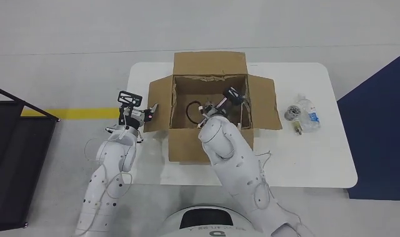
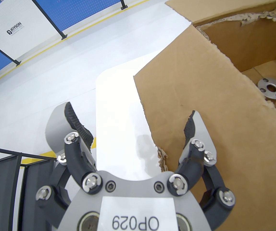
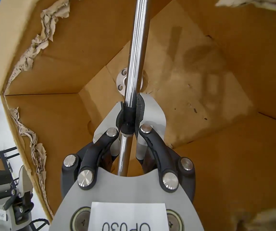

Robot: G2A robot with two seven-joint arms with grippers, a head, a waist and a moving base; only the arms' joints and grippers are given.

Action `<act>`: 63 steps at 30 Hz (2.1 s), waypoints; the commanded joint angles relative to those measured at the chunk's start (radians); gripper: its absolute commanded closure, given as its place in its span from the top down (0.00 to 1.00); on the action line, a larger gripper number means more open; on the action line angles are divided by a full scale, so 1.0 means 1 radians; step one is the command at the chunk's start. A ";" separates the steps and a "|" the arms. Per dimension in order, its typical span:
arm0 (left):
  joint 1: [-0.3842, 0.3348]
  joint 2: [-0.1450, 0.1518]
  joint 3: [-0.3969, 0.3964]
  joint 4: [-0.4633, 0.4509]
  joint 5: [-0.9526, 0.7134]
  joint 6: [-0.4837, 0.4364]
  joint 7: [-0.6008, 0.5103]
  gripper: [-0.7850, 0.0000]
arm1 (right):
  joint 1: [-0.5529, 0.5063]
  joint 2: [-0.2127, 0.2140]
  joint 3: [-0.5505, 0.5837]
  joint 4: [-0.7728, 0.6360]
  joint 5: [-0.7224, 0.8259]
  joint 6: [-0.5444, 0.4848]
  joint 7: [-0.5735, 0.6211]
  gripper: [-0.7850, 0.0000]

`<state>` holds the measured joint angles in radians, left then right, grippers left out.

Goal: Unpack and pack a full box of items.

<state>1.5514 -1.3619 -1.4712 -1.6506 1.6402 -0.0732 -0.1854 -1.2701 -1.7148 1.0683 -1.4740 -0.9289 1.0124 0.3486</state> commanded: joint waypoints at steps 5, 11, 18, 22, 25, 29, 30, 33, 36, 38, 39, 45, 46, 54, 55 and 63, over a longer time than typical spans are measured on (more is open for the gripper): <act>0.000 0.000 0.000 0.000 0.000 0.000 0.000 1.00 | 0.022 -0.030 -0.001 0.032 0.009 0.000 -0.057 1.00; 0.000 0.000 0.000 0.000 0.000 0.000 0.000 1.00 | -0.060 -0.038 -0.002 -0.121 -0.033 0.000 -0.102 1.00; 0.000 0.000 0.000 0.000 0.000 0.000 0.000 1.00 | -0.152 0.012 -0.081 -0.395 0.001 -0.123 -0.055 1.00; 0.000 0.000 0.000 0.000 0.000 0.000 0.000 1.00 | -0.156 0.014 -0.080 -0.402 0.006 -0.138 -0.044 1.00; 0.000 0.000 0.000 0.000 0.000 0.000 0.000 1.00 | -0.156 0.014 -0.080 -0.402 0.006 -0.138 -0.044 1.00; 0.000 0.000 0.000 0.000 0.000 0.000 0.000 1.00 | -0.173 0.018 -0.058 -0.445 0.024 -0.171 -0.043 1.00; 0.000 0.000 0.000 0.000 0.000 0.000 0.000 1.00 | -0.200 0.023 -0.019 -0.501 0.049 -0.190 -0.042 1.00; 0.000 0.000 0.000 0.000 0.000 0.000 0.000 1.00 | -0.326 0.033 0.142 -0.683 0.105 -0.205 -0.148 1.00; 0.000 0.000 0.000 0.000 0.000 0.000 0.000 1.00 | -0.493 0.037 0.295 -0.843 0.233 -0.279 -0.257 1.00; 0.000 0.000 0.000 0.000 0.000 0.000 0.000 1.00 | -0.581 0.034 0.406 -0.876 0.340 -0.325 -0.340 1.00; 0.000 0.000 0.000 0.000 0.000 0.000 0.000 1.00 | -0.608 0.032 0.447 -0.874 0.384 -0.349 -0.366 1.00; 0.000 0.000 0.000 0.000 0.000 0.000 0.000 1.00 | -0.540 0.036 0.636 -0.698 0.469 -0.258 -0.405 1.00; 0.000 0.000 0.000 0.000 0.000 0.000 0.000 1.00 | -0.505 0.039 0.645 -0.651 0.446 -0.214 -0.401 1.00; 0.000 0.000 0.000 0.000 0.000 0.000 0.000 1.00 | -0.309 0.082 0.664 -0.349 0.208 -0.018 -0.210 0.90; 0.000 0.000 0.000 0.000 0.000 0.000 0.000 1.00 | -0.299 0.089 0.665 -0.329 0.171 -0.005 -0.184 0.88; 0.000 0.000 0.000 0.000 0.000 0.000 0.000 1.00 | -0.263 0.122 0.673 -0.276 0.024 0.000 -0.007 0.47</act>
<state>1.5514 -1.3619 -1.4712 -1.6506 1.6402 -0.0732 -0.1854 -1.5371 -1.5944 1.7418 -1.7563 -0.8928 1.0124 0.3334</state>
